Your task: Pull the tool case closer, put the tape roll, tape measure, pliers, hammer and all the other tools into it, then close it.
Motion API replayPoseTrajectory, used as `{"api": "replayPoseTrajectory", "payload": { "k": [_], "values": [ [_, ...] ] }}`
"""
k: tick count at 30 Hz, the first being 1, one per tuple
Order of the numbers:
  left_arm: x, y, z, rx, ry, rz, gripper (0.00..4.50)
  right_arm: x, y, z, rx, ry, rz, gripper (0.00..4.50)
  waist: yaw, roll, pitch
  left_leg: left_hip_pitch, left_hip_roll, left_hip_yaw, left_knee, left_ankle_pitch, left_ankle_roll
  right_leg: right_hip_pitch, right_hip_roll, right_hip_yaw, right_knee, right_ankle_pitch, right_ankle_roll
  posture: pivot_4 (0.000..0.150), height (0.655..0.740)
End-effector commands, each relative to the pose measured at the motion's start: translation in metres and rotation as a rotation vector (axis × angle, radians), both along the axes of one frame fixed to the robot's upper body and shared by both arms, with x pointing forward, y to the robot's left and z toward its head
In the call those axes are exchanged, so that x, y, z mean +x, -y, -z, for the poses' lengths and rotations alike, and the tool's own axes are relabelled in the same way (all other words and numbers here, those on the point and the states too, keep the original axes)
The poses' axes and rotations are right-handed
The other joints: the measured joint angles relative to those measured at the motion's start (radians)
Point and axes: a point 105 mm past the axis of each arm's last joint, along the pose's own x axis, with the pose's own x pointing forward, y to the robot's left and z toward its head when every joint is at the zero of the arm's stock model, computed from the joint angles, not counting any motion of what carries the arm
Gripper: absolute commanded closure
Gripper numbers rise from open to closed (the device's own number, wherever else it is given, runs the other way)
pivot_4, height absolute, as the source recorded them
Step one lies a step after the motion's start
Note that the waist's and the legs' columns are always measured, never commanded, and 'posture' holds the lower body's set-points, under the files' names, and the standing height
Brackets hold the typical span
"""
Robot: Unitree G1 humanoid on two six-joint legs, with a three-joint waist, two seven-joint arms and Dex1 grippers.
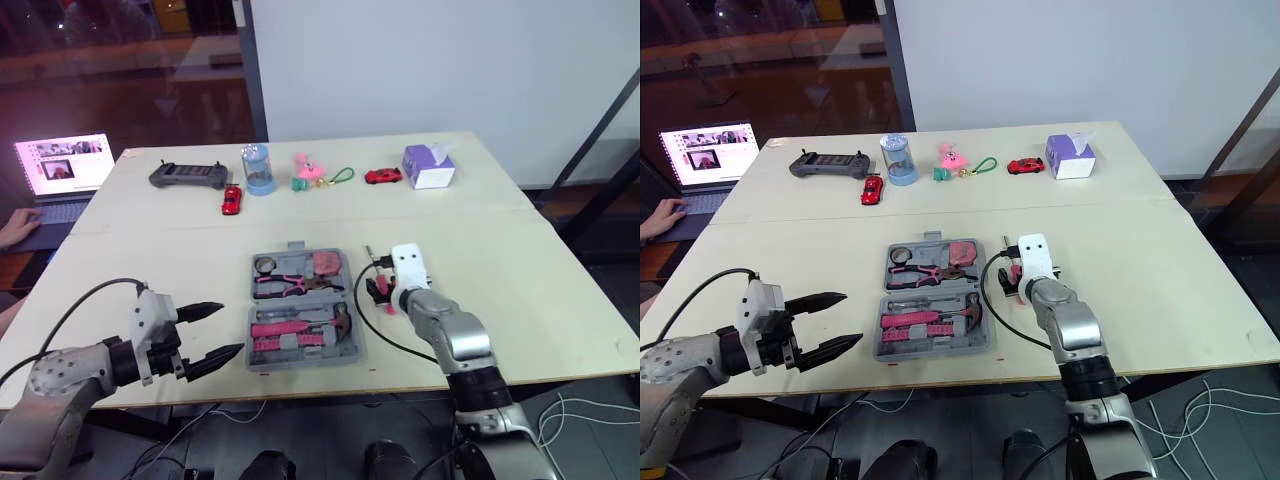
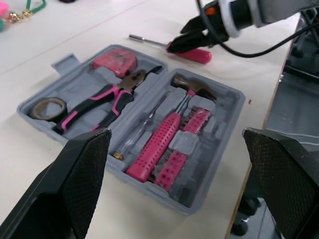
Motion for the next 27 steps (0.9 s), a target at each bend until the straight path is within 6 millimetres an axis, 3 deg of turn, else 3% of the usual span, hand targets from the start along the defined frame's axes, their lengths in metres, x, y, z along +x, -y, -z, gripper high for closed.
{"api": "replayPoseTrajectory", "payload": {
  "k": [1, 3, 4, 5, 11, 12, 18, 22, 27],
  "values": [
    [-0.002, -0.001, -0.008, 0.018, 0.036, 0.001, 0.05, 0.006, 0.001, -0.002, 0.01, 0.016, 0.025, 0.0, 0.0, 0.0, 0.0, 0.0, 0.0, 0.0, -0.001, 0.001, -0.001, 0.0, 0.0, 0.0, 0.0, 0.0, 0.0, 0.15, 0.74],
    [-0.002, -0.001, -0.007, 0.018, 0.037, -0.004, 0.05, 0.006, 0.0, 0.002, 0.019, 0.014, 0.022, 0.0, 0.0, 0.0, 0.0, 0.0, 0.0, 0.0, -0.001, 0.002, -0.003, -0.001, 0.0, 0.0, 0.0, 0.0, 0.0, 0.15, 0.74],
    [-0.002, -0.002, -0.007, 0.018, 0.036, -0.006, 0.0, 0.007, -0.003, 0.002, 0.019, 0.015, 0.014, 0.5, 0.0, 0.0, 0.0, 0.0, 0.0, 0.0, -0.001, 0.002, -0.003, 0.0, 0.0, 0.0, 0.0, 0.0, 0.0, 0.15, 0.74],
    [-0.002, -0.003, -0.007, 0.018, 0.036, -0.008, 0.0, 0.007, -0.005, 0.002, 0.021, 0.018, 0.009, 0.68, 0.0, 0.0, 0.0, 0.0, 0.0, 0.0, -0.001, 0.002, -0.003, 0.0, 0.0, 0.0, 0.0, 0.0, 0.0, 0.15, 0.74],
    [-0.003, -0.003, -0.005, 0.019, 0.03, -0.015, 0.0, 0.009, -0.007, 0.003, 0.035, 0.011, 0.006, 3.63, -0.007, 0.0, 0.0, 0.0, 0.0, 0.0, -0.001, 0.001, -0.001, -0.001, 0.0, 0.0, 0.0, 0.0, 0.0, 0.15, 0.74],
    [-0.003, -0.003, -0.004, 0.019, 0.028, -0.013, 0.0, 0.008, -0.007, 0.003, 0.036, 0.014, 0.0, 3.92, -0.01, 0.0, 0.0, 0.0, 0.0, 0.0, -0.001, 0.001, -0.002, -0.001, 0.0, 0.0, 0.0, 0.0, 0.0, 0.15, 0.74],
    [-0.006, -0.002, -0.002, 0.022, 0.025, 0.01, 0.0, -0.011, -0.006, -0.01, 0.036, 0.06, -0.027, 3.92, -0.019, 0.0, 0.0, -0.001, 0.0, 0.0, -0.002, 0.001, -0.002, -0.001, 0.0, 0.0, 0.0, 0.0, 0.0, 0.15, 0.74],
    [-0.007, -0.006, -0.003, 0.017, 0.024, 0.02, 0.0, -0.051, -0.009, -0.027, 0.025, 0.112, -0.056, 3.92, -0.017, 0.0, 0.0, -0.003, 0.0, 0.0, -0.002, 0.001, -0.001, -0.004, 0.0, 0.001, -0.001, 0.0, 0.0, 0.15, 0.74],
    [-0.008, -0.012, -0.005, 0.032, 0.035, 0.053, 0.0, -0.096, -0.013, -0.027, 0.035, 0.071, -0.04, 3.92, -0.018, 0.0, 0.0, -0.003, 0.0, 0.0, -0.002, 0.0, -0.001, -0.004, 0.0, 0.001, 0.0, 0.0, 0.0, 0.15, 0.74]
  ]
}}
